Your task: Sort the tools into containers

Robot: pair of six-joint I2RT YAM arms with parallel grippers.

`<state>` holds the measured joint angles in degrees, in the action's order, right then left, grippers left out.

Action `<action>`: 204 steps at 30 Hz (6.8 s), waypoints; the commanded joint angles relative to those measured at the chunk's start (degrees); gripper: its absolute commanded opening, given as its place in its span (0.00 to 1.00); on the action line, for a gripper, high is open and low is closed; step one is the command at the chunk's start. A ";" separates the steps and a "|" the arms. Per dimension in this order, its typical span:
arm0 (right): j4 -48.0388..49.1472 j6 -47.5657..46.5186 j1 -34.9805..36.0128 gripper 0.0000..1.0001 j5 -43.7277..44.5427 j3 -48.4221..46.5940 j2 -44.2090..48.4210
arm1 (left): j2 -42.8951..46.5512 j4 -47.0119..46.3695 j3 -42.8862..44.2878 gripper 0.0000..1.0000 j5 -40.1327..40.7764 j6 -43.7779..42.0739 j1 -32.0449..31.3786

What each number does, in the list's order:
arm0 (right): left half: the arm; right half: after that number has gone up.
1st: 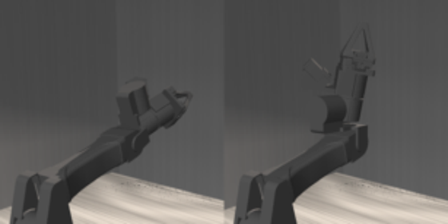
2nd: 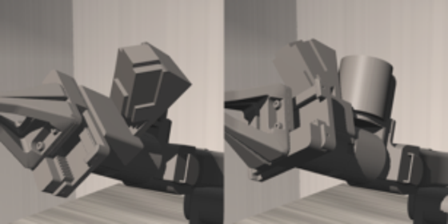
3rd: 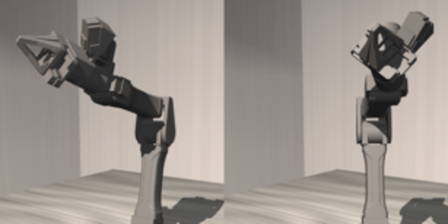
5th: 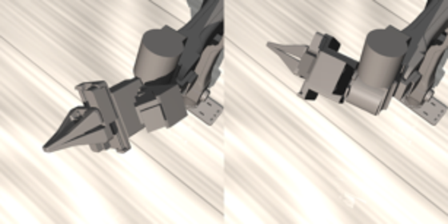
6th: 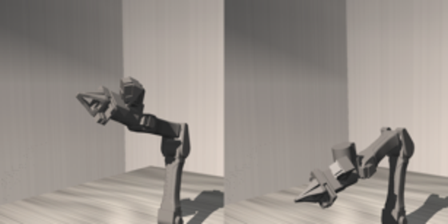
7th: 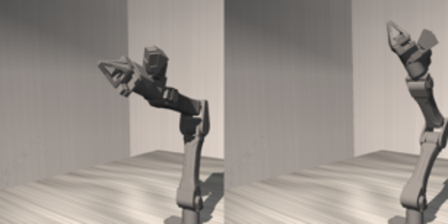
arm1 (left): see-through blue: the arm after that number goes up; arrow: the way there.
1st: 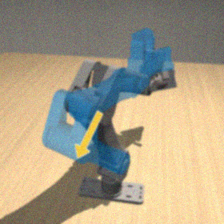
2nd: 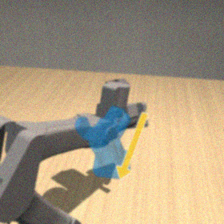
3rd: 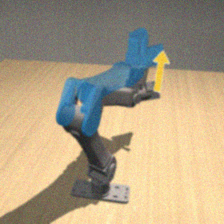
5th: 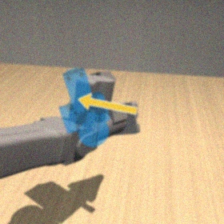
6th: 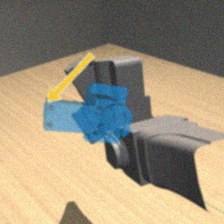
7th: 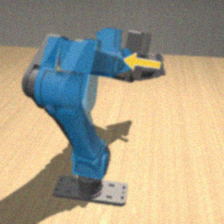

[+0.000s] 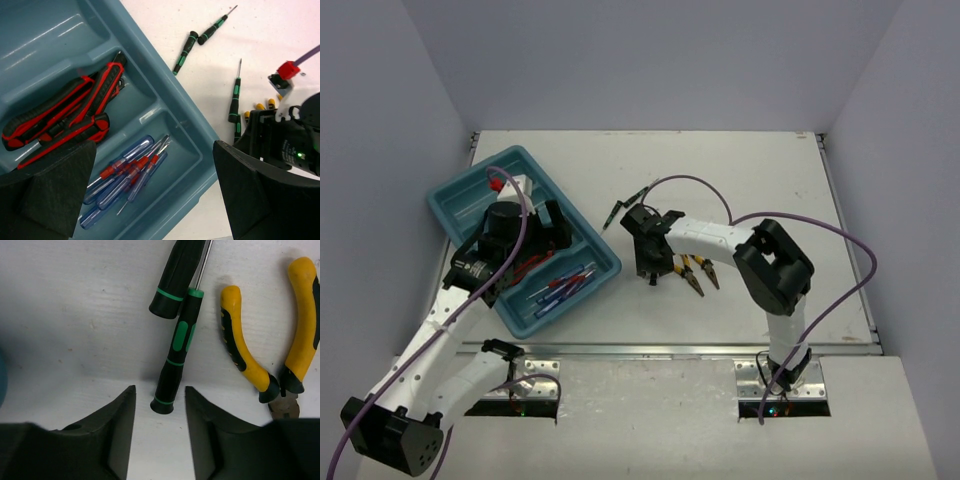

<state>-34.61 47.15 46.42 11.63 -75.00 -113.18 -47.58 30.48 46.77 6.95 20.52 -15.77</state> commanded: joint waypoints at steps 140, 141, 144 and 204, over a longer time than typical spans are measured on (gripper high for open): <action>27.14 -18.20 -4.31 0.99 -3.84 45.99 73.73 | -35.19 -31.39 6.08 0.53 2.29 -59.28 14.92; 27.14 -18.23 -4.41 0.99 -3.86 45.99 73.54 | -34.20 -30.67 6.81 0.54 1.62 -58.98 14.87; 27.22 -18.21 -4.60 0.99 -4.26 45.81 72.79 | -32.00 -27.98 9.24 0.99 1.58 -57.70 14.61; 7.72 -12.34 -10.91 0.98 1.72 41.16 79.86 | -99.81 8.63 82.41 0.02 -11.75 -29.14 -11.12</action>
<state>-28.69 35.70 35.70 12.56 -33.85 -34.18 -145.18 37.12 126.83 -1.27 -8.89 -26.65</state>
